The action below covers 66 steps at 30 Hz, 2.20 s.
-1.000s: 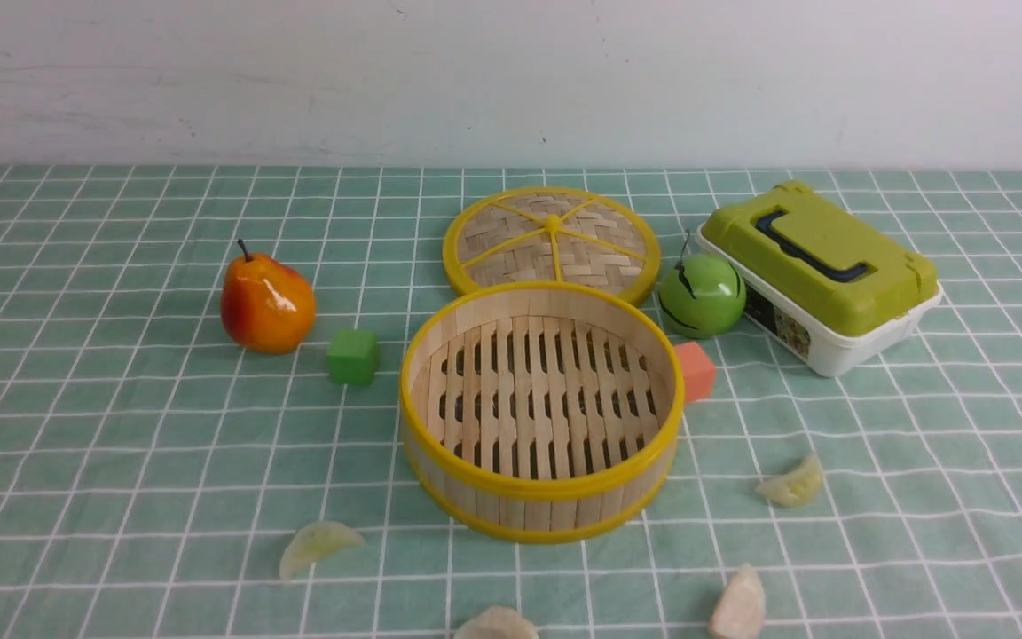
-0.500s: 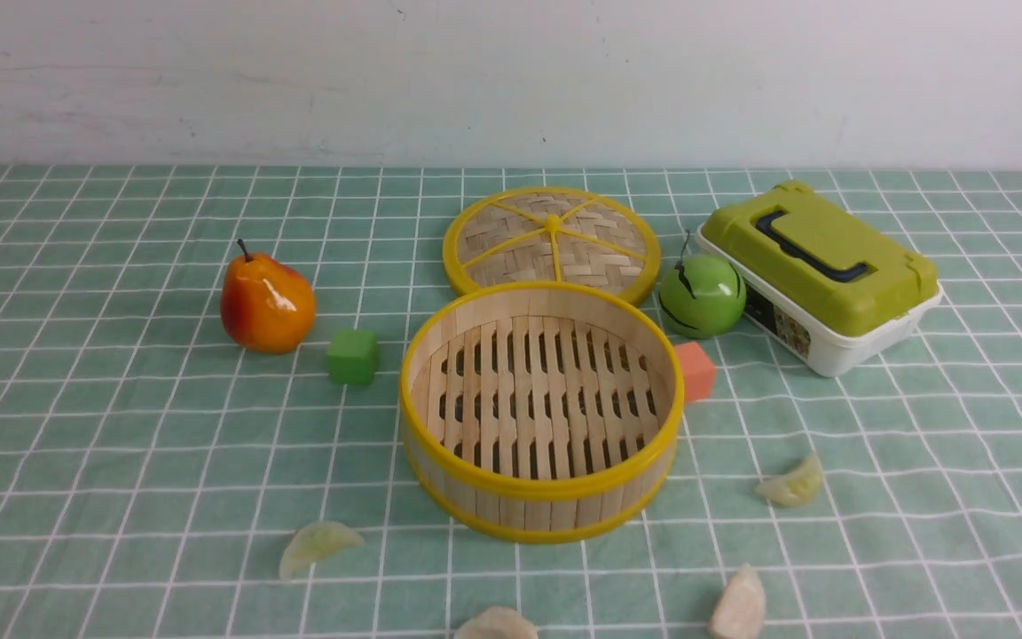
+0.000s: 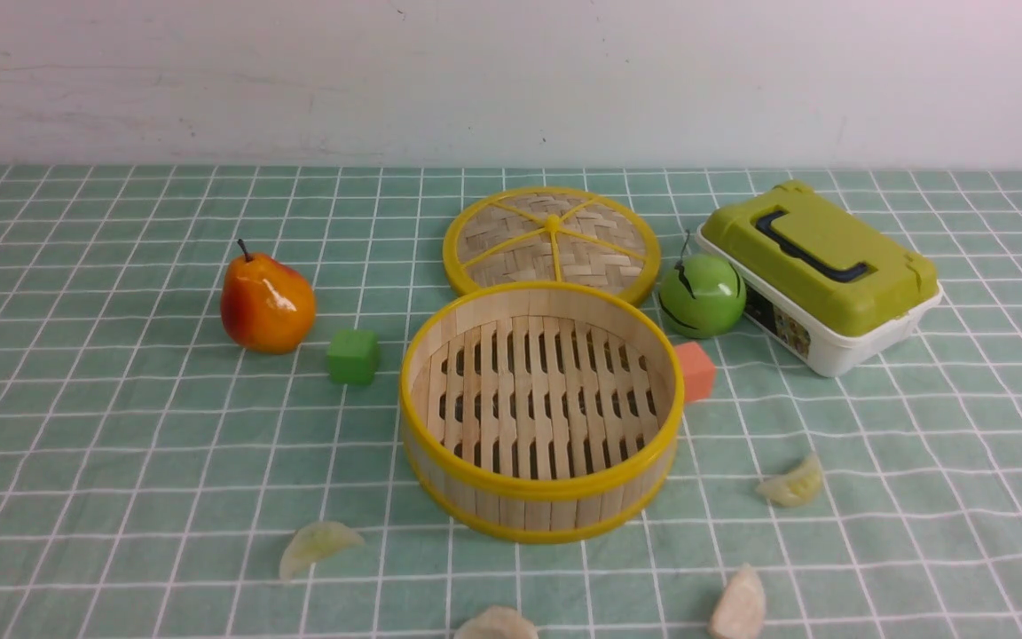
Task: Put the dumplings into the steamer on the table with the blue tablecloth.
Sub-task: 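Reach for and grasp a dumpling on the table with the left gripper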
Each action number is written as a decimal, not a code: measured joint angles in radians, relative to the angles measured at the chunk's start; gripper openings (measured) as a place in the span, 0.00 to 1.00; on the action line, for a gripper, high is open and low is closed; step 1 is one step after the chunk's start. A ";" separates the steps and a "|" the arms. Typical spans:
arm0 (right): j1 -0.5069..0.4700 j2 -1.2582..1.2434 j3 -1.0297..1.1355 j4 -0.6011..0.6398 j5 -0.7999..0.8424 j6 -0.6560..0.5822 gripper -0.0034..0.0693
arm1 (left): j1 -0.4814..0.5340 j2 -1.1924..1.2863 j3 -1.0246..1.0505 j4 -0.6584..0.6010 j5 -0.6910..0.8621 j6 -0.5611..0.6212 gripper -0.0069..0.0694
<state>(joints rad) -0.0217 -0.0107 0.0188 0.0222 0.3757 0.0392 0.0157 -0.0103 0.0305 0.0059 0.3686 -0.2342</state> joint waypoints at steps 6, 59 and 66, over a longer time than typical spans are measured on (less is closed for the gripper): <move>0.000 0.000 0.000 -0.008 0.000 0.000 0.38 | 0.000 0.000 0.000 0.000 0.000 0.000 0.40; 0.003 0.278 -0.244 0.735 0.084 -0.144 0.12 | 0.000 0.475 -0.641 -0.472 0.467 0.099 0.07; 0.036 0.704 -0.631 0.484 0.440 -0.309 0.02 | -0.059 0.878 -0.915 -0.266 0.777 0.200 0.07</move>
<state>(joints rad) 0.0147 0.6929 -0.6123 0.5060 0.8161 -0.2703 -0.0431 0.8679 -0.8843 -0.2597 1.1458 -0.0342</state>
